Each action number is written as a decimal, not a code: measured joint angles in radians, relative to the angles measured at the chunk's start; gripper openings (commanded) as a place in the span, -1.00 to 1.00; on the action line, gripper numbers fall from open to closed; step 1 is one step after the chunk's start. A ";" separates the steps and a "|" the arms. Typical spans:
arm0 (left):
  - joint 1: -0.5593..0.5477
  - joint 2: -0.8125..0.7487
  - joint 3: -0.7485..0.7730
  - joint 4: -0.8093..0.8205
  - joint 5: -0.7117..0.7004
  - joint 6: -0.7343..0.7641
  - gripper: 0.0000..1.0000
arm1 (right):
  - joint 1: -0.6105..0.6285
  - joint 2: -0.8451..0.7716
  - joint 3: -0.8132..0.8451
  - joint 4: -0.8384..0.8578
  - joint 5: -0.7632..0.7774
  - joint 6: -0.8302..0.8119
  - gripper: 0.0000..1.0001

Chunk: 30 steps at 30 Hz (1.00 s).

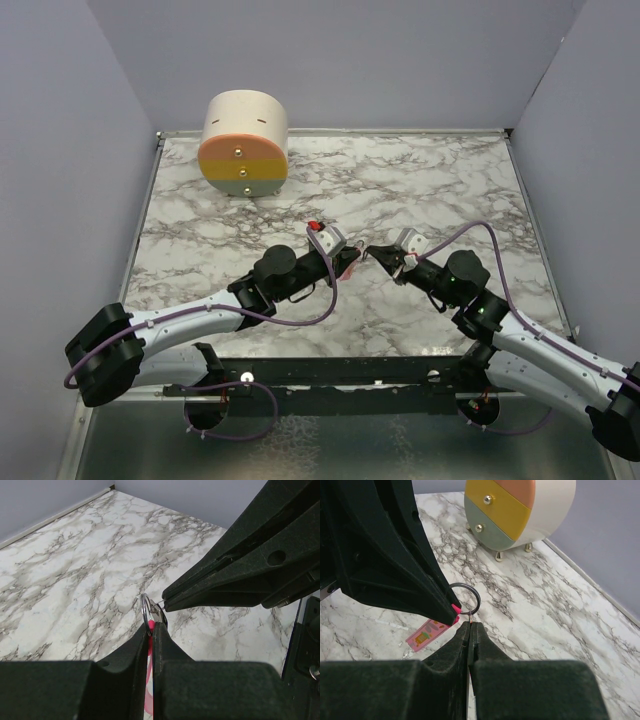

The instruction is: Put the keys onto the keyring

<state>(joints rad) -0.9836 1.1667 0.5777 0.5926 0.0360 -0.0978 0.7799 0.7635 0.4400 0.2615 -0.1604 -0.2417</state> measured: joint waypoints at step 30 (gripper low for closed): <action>0.000 -0.003 0.010 -0.053 0.027 0.004 -1.00 | 0.000 -0.021 0.000 -0.019 0.032 -0.019 -0.98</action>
<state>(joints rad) -0.9836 1.1633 0.5873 0.5400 0.0628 -0.0940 0.7799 0.7425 0.4400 0.2420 -0.1284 -0.2607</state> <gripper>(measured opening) 0.073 0.012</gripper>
